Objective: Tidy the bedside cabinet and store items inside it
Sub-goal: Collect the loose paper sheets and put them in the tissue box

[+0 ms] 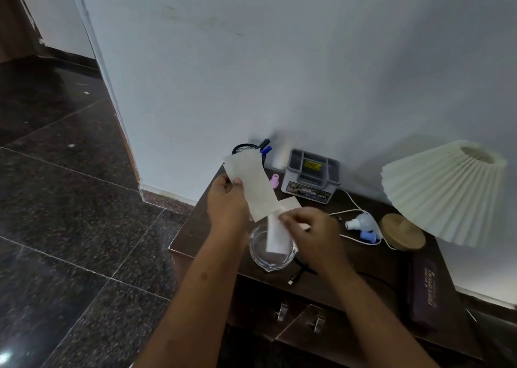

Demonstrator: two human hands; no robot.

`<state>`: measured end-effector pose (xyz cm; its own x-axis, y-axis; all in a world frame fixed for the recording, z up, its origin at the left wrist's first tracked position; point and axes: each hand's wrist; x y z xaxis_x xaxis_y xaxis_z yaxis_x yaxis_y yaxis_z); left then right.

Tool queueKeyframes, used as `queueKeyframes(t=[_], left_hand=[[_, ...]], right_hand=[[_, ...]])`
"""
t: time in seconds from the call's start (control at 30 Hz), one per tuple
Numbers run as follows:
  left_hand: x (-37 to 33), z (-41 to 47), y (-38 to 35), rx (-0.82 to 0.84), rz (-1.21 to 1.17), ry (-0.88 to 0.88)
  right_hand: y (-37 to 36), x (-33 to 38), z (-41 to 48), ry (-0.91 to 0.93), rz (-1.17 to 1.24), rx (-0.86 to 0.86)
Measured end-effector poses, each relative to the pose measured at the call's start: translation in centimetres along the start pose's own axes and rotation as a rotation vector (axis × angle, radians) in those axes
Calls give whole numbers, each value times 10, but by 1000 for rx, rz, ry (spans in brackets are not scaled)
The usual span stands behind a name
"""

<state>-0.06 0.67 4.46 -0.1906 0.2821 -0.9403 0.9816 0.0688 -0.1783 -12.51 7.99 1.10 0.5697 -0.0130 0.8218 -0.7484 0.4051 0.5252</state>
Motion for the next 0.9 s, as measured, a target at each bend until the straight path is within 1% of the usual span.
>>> queueKeyframes(t=[0.07, 0.13, 0.2, 0.27, 0.3, 0.33, 0.43, 0.5, 0.57, 0.63, 0.73, 0.9], left_hand=[[1, -2, -1, 31, 5, -13], [2, -4, -4, 68, 10, -20], [4, -8, -9, 127, 18, 13], [7, -13, -16, 208, 38, 65], [9, -17, -20, 252, 53, 88], [10, -20, -23, 294, 64, 108], [13, -28, -28, 404, 56, 137], [13, -30, -28, 455, 24, 146], [14, -29, -28, 471, 8, 149], [13, -28, -28, 461, -6, 152], [12, -28, -28, 444, -21, 170], [10, -28, -28, 395, -70, 207]], right_hand=[[27, 12, 2, -83, 238, -79], [45, 24, 2, -120, 497, -118], [53, 33, 1, -110, 723, -81], [54, 36, 2, -101, 872, -44], [54, 35, 2, -103, 881, -44], [52, 33, 3, -108, 825, -59], [47, 17, 4, -112, 509, -115], [45, 11, 5, -101, 384, -134], [44, 10, 5, -73, 288, -147], [45, 10, 6, -55, 244, -129], [45, 10, 7, -60, 243, -82], [44, 10, 6, -71, 262, -99]])
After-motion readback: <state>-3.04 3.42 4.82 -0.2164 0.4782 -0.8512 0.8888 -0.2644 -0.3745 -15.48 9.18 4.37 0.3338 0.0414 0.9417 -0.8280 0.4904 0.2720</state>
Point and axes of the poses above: each hand's wrist, its own z-axis towards the middle knuckle, its own y-axis out of the back of the hand, x = y × z, and after that the axes turned 5 degrees about z, right-handed
